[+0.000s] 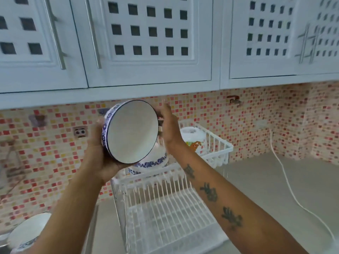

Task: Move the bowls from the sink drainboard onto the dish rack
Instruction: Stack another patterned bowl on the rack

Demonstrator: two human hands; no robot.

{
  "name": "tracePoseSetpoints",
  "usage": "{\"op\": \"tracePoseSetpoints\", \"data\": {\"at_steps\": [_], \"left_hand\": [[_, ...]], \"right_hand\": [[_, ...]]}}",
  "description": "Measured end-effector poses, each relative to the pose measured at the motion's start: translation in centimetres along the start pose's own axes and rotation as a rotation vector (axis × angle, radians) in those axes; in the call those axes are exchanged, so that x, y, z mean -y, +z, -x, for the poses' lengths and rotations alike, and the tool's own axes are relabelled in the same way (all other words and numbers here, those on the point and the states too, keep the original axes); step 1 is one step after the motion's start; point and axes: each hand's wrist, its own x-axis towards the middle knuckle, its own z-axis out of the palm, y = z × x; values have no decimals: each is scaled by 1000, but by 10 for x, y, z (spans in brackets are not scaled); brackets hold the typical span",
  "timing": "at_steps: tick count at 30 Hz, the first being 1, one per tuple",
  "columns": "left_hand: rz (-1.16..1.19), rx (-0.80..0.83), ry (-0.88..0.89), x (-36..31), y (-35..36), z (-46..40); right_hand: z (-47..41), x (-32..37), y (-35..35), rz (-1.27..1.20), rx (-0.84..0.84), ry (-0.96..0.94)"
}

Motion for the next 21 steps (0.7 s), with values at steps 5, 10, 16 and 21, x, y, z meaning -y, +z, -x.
{"op": "tracePoseSetpoints", "data": {"at_steps": [5, 10, 16, 21], "left_hand": [[-354, -50, 215, 16, 37, -14], [-902, -195, 621, 36, 28, -36], [-1182, -194, 554, 50, 22, -58], [-1224, -192, 500, 59, 12, -67]], "right_hand": [[-9, 7, -35, 174, 131, 206], [-18, -9, -48, 305, 326, 339], [-32, -44, -44, 255, 295, 447], [-40, -74, -39, 228, 330, 504]]}}
